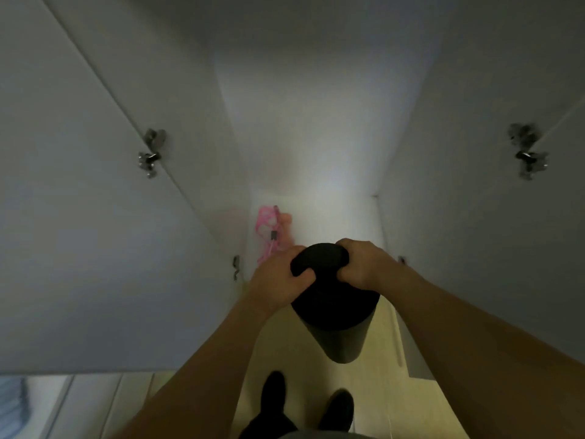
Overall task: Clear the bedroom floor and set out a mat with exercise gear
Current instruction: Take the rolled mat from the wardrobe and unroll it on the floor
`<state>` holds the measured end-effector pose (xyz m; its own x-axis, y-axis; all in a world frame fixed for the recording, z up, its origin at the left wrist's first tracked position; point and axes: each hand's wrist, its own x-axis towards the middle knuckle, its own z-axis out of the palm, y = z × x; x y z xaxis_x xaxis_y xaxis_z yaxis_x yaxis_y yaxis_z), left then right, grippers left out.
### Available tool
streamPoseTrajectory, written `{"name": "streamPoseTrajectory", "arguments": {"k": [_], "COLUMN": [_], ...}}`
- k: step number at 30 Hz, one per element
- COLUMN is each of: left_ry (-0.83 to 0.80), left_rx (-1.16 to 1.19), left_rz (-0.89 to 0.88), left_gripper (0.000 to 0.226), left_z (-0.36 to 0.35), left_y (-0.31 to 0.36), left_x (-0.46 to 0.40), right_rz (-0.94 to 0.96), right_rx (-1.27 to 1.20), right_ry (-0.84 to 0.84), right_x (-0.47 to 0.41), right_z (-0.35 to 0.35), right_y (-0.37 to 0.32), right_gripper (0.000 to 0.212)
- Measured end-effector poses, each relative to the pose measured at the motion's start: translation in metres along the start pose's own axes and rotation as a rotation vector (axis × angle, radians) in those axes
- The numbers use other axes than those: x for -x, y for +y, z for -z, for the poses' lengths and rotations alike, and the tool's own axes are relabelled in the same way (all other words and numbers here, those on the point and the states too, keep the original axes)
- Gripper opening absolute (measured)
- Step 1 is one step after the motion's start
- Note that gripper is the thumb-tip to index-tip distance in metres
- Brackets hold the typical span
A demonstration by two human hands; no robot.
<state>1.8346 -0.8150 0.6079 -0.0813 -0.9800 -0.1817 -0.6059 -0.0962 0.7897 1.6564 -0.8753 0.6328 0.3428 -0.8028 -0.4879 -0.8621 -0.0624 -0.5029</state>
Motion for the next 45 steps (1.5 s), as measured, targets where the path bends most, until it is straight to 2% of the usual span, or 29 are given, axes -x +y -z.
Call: {"name": "streamPoseTrajectory", "arguments": {"k": [3, 5, 9, 12, 16, 18, 21, 23, 27, 32, 33, 35, 40, 42, 45], "left_ry": [0.05, 0.126, 0.306, 0.428, 0.588, 0.783, 1.012, 1.068, 0.968, 0.898, 0.858, 0.818, 0.7, 0.598, 0.43], "left_rx": [0.179, 0.35, 0.59, 0.684, 0.662, 0.756, 0.7, 0.706, 0.697, 0.584, 0.533, 0.459, 0.298, 0.152, -0.201], "left_rz": [0.109, 0.198, 0.397, 0.508, 0.95, 1.096, 0.986, 0.968, 1.042, 1.018, 0.955, 0.874, 0.626, 0.553, 0.452], "left_gripper": [0.027, 0.025, 0.027, 0.046, 0.054, 0.068, 0.083, 0.081, 0.059, 0.038, 0.035, 0.039, 0.064, 0.075, 0.078], "left_z": [0.006, 0.008, 0.01, 0.01, 0.019, 0.026, 0.043, 0.05, 0.046, 0.024, 0.006, -0.009, -0.046, -0.062, -0.078], "left_y": [-0.033, -0.054, -0.1, -0.121, -0.168, -0.181, -0.189, -0.195, -0.188, -0.168, -0.144, -0.137, -0.117, -0.108, -0.088], "left_x": [0.028, 0.048, 0.091, 0.113, 0.141, 0.152, 0.162, 0.165, 0.169, 0.164, 0.166, 0.169, 0.165, 0.155, 0.134], "right_rz": [0.02, 0.056, 0.167, 0.242, 0.31, 0.333, 0.352, 0.348, 0.357, 0.354, 0.335, 0.325, 0.252, 0.189, 0.117], "right_rx": [0.073, 0.119, 0.267, 0.371, 0.46, 0.476, 0.489, 0.5, 0.517, 0.548, 0.51, 0.5, 0.455, 0.413, 0.374], "right_ry": [-0.055, -0.102, -0.215, -0.29, -0.366, -0.392, -0.417, -0.426, -0.445, -0.449, -0.426, -0.426, -0.363, -0.325, -0.277], "right_x": [-0.01, -0.017, -0.029, -0.034, -0.04, -0.042, -0.044, -0.043, -0.036, -0.028, -0.011, -0.012, 0.004, 0.016, 0.031], "right_z": [-0.022, -0.038, -0.078, -0.103, -0.129, -0.138, -0.146, -0.15, -0.155, -0.153, -0.141, -0.137, -0.113, -0.1, -0.079], "right_y": [-0.029, -0.051, -0.097, -0.117, -0.139, -0.146, -0.151, -0.151, -0.145, -0.136, -0.114, -0.105, -0.059, -0.029, 0.009], "right_gripper": [0.041, 0.039, 0.034, 0.028, 0.03, 0.028, 0.022, 0.022, 0.025, 0.031, 0.031, 0.032, 0.029, 0.025, 0.023]}}
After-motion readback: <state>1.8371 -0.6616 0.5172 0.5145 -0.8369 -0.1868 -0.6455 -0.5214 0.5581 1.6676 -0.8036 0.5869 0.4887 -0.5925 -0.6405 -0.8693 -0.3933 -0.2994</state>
